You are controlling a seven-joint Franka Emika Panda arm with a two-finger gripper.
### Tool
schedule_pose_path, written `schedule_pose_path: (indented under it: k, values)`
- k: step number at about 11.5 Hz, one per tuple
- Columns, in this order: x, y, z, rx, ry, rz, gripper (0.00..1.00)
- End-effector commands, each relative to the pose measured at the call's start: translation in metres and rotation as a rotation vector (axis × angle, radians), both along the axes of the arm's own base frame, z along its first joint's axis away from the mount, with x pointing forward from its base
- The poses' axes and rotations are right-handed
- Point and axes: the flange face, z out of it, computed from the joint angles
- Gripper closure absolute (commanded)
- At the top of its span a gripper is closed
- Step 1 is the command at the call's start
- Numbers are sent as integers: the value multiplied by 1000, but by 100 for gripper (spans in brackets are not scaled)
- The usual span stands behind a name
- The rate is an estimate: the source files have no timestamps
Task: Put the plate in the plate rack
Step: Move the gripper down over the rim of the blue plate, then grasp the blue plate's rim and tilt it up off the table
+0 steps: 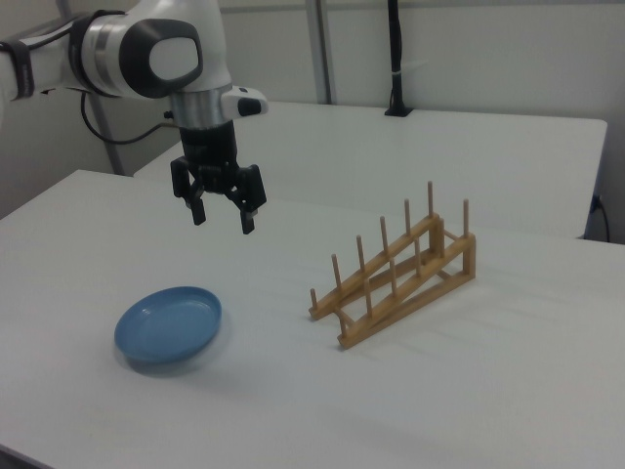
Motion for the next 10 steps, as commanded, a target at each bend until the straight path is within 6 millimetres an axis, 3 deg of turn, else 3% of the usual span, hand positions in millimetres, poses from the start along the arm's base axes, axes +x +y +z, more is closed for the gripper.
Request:
schedule_pose_path:
  k: [1, 3, 4, 5, 8, 10]
  values:
    - [18, -1, -48, 21, 83, 74, 0]
    - [32, -2, -82, 30, 109, 132, 0]
    - [39, 0, -100, 33, 123, 157, 5]
    - [43, 2, -112, 35, 132, 173, 11]
    - [53, 33, -162, 55, 194, 285, 53]
    - [62, 48, -186, 47, 185, 303, 54]
